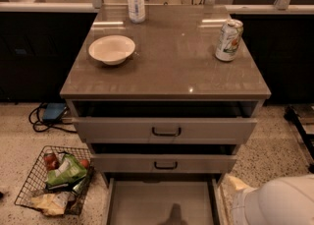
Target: Close bottom drawer
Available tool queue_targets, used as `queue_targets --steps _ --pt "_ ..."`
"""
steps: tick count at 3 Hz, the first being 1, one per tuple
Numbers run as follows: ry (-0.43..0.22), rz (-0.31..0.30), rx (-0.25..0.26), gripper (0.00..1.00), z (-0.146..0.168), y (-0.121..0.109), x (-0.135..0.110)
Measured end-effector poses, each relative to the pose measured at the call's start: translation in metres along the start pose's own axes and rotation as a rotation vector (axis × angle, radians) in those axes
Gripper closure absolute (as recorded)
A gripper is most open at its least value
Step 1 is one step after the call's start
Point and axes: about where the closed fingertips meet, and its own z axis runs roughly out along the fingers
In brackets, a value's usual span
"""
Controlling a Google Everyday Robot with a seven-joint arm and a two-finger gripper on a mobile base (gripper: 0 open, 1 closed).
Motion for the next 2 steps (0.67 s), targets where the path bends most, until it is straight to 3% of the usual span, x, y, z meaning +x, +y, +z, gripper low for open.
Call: queue_targets --steps 1,2 --pt "0.007 -0.039 -0.02 0.0 0.064 0.024 -0.001" --pt "-0.007 -0.069 -0.02 0.0 0.108 0.042 -0.002"
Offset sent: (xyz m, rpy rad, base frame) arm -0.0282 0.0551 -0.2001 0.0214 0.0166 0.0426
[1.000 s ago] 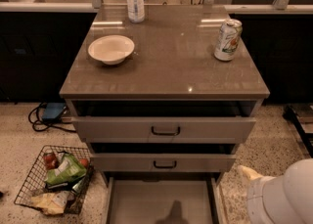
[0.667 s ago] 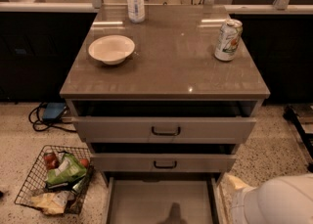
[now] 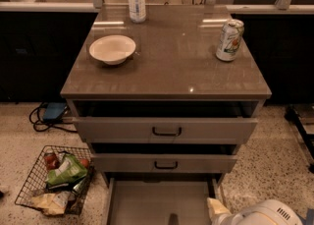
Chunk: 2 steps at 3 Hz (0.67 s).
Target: Close bottom drawer
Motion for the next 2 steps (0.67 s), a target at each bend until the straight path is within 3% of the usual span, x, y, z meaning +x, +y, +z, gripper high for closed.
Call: queue_targets --steps 1,2 --pt "-0.008 -0.024 -0.017 0.0 0.028 0.014 -0.001" --pt "0.013 -0.048 -0.009 0.0 0.06 0.023 -0.021"
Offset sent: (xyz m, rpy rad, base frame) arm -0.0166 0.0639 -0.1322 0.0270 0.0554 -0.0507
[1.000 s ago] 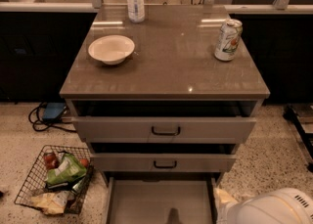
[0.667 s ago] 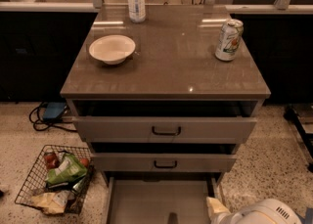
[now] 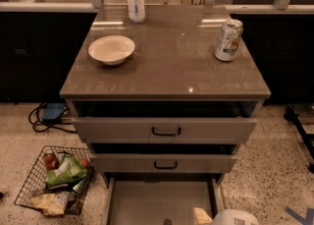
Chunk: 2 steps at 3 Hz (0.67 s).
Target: Close bottom drawer
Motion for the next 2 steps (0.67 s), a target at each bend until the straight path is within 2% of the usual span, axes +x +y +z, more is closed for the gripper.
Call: queue_targets --steps 2 --pt "-0.01 0.016 -0.001 0.0 0.011 -0.002 0.004"
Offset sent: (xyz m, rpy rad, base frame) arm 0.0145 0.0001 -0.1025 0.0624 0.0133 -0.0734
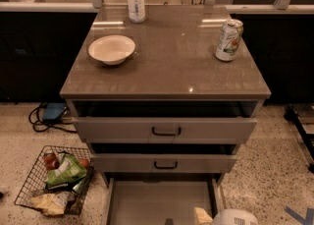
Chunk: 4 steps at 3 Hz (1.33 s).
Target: Close bottom drawer
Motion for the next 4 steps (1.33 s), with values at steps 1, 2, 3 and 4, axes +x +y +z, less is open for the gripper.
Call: queue_targets --steps 1,2,3,4 --pt "0.019 0.078 -0.03 0.0 0.04 0.002 0.028" --pt "0.049 0.087 -0.054 0.0 0.085 0.011 0.053" --pt "0.058 0.047 -0.065 0.0 0.126 0.017 0.07" --pt "0.058 0.013 -0.089 0.0 0.156 0.025 0.078"
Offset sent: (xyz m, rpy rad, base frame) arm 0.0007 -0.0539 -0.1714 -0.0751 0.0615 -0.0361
